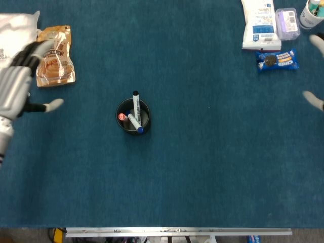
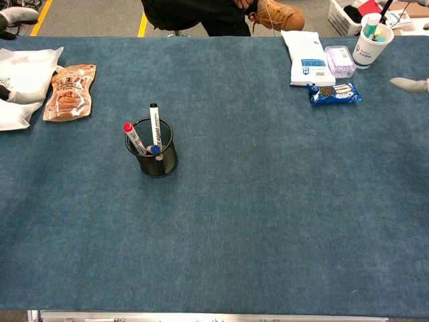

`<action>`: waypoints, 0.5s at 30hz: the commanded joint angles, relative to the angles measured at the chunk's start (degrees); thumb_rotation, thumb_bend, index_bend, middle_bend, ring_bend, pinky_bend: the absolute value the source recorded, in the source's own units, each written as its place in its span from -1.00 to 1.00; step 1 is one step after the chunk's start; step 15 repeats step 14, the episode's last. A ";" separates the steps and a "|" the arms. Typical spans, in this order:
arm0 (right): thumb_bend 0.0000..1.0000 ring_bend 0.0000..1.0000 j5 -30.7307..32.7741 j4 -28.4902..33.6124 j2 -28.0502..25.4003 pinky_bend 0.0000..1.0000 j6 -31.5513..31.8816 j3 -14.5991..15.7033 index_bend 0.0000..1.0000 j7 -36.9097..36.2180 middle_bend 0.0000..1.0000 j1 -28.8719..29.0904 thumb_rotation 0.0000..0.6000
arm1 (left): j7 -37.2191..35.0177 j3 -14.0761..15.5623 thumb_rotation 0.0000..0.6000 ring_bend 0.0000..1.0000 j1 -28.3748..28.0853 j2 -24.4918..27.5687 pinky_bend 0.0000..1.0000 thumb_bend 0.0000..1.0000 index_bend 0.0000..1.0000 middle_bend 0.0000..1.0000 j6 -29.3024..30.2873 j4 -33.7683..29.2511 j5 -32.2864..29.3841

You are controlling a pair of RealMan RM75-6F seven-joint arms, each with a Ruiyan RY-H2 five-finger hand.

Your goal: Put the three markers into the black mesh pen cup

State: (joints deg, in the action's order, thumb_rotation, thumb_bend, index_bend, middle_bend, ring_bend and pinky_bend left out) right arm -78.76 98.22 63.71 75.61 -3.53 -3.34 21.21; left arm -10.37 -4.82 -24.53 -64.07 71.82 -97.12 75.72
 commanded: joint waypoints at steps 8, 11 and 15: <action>-0.60 -1.00 -0.40 -0.57 -3.33 -1.00 6.47 3.73 -0.83 -0.79 -0.87 -8.90 1.00 | 9.60 4.20 1.00 -0.91 11.62 2.97 -0.77 -0.73 -0.93 -0.79 12.30 -4.35 0.43; -0.60 -1.00 -0.83 -0.88 -3.20 -1.00 7.02 3.65 -0.83 -0.45 -0.87 -9.78 1.00 | 11.70 4.91 1.00 -0.91 13.30 3.89 -0.78 -0.73 -0.93 -0.78 13.45 -5.83 0.46; -0.60 -1.00 -0.78 -1.04 -2.86 -1.00 6.82 3.38 -0.83 -0.61 -0.87 -10.21 1.00 | 13.59 5.32 1.00 -0.91 14.27 3.88 -0.77 -0.73 -0.93 -0.78 14.11 -6.22 0.95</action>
